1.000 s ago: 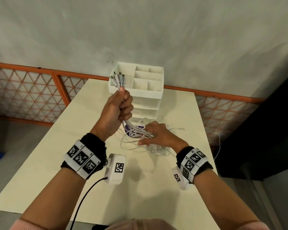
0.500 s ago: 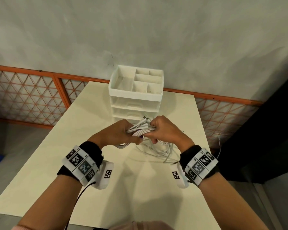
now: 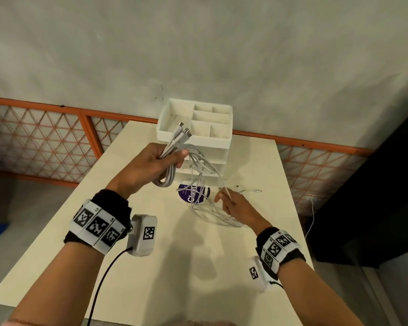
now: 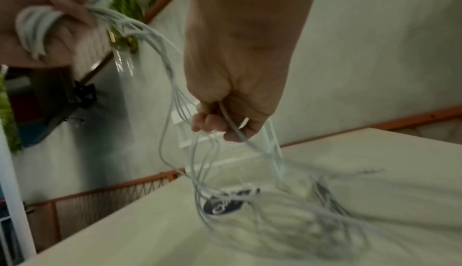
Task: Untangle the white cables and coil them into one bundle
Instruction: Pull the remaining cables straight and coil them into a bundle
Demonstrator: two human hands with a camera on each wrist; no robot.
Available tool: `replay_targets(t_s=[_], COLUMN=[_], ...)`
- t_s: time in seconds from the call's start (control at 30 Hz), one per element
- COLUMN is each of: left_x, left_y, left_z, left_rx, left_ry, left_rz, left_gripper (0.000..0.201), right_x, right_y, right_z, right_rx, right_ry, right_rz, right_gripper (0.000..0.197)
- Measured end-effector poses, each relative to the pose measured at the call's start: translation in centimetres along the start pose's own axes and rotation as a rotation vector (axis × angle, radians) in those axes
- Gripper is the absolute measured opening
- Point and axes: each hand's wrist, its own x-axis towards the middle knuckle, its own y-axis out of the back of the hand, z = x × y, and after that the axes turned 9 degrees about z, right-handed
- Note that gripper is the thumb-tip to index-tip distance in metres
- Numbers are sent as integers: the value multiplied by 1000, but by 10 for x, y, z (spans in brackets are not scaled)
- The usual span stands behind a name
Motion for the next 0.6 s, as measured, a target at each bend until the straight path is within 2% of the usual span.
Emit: replay_targets(t_s=[0.1, 0.13, 0.17, 0.23, 0.27, 0.3, 0.33, 0.4, 0.5, 0.6], left_x=[0, -2, -3, -5, -5, -6, -6, -7, -9, -8], left_y=[3, 2, 0, -3, -4, -6, -7, -10, -14, -10], left_z=[-3, -5, -6, -7, -7, -7, -7, -5, 2, 7], left_rx=[38, 46, 51, 58, 60, 62, 63, 57, 19, -28], left_ry=[5, 13, 23, 49, 64, 76, 85, 93, 80, 68], left_rz=[-16, -29, -42, -61, -71, -83, -99, -136, -173, -169], left_gripper=[41, 41, 41, 40, 40, 40, 40, 40, 39, 39], right_x=[-7, -10, -11, -11, -11, -9, -8, -1, 10, 16], right_y=[-4, -4, -2, 5, 9, 12, 15, 17, 14, 12], right_z=[24, 26, 27, 20, 12, 3, -11, -37, -69, -83], right_rx=[-116, -155, -182, -151, -86, -16, 49, 137, 145, 152], right_ry=[-61, -134, -195, -249, -218, -141, -58, 107, 283, 255], right_rz=[-78, -141, -206, -261, -220, -135, -37, 107, 152, 124], right_gripper=[17, 9, 12, 70, 93, 104, 106, 99, 79, 38])
